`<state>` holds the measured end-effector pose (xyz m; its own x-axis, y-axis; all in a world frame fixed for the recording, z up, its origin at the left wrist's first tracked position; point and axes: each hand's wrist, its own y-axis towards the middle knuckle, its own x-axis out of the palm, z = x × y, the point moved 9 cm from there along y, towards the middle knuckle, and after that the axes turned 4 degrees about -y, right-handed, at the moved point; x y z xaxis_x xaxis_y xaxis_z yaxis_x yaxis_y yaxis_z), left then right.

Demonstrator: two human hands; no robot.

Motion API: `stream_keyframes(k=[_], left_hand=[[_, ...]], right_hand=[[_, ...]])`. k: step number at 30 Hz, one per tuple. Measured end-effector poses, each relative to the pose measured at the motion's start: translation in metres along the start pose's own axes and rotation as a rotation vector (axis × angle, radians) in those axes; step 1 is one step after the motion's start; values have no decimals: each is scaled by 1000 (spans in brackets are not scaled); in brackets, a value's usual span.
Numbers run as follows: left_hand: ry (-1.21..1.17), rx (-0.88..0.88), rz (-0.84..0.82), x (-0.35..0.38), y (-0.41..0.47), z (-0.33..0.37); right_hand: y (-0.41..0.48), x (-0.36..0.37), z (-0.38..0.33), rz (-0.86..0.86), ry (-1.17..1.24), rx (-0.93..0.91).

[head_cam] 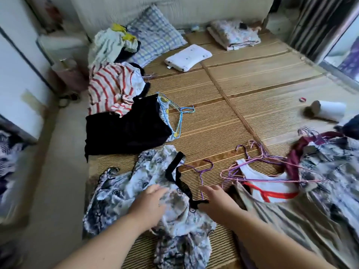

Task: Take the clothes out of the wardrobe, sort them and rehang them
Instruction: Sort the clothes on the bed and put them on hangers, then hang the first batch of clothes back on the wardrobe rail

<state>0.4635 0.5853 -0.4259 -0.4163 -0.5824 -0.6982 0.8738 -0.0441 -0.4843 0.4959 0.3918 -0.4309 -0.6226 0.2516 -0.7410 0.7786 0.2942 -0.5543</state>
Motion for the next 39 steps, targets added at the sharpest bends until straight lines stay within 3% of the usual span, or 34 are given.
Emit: stream_keyframes(k=[7, 13, 19, 21, 25, 29, 33, 39], left_hand=[[188, 8, -170, 2, 52, -96], [343, 22, -342, 48, 104, -142], [379, -19, -358, 83, 115, -154], [300, -66, -415, 90, 118, -163], [-97, -151, -448, 94, 102, -160], [-49, -72, -310, 77, 97, -113], [200, 109, -73, 6, 93, -33], [346, 272, 311, -131, 36, 55]], right_hand=[[77, 87, 11, -63, 185, 286], [113, 134, 42, -1, 348, 455], [119, 135, 72, 147, 206, 527], [121, 135, 79, 175, 199, 578], [118, 134, 81, 247, 298, 657], [102, 87, 63, 526, 532, 554], [71, 4, 32, 685, 493, 365], [-5, -122, -25, 820, 404, 104]])
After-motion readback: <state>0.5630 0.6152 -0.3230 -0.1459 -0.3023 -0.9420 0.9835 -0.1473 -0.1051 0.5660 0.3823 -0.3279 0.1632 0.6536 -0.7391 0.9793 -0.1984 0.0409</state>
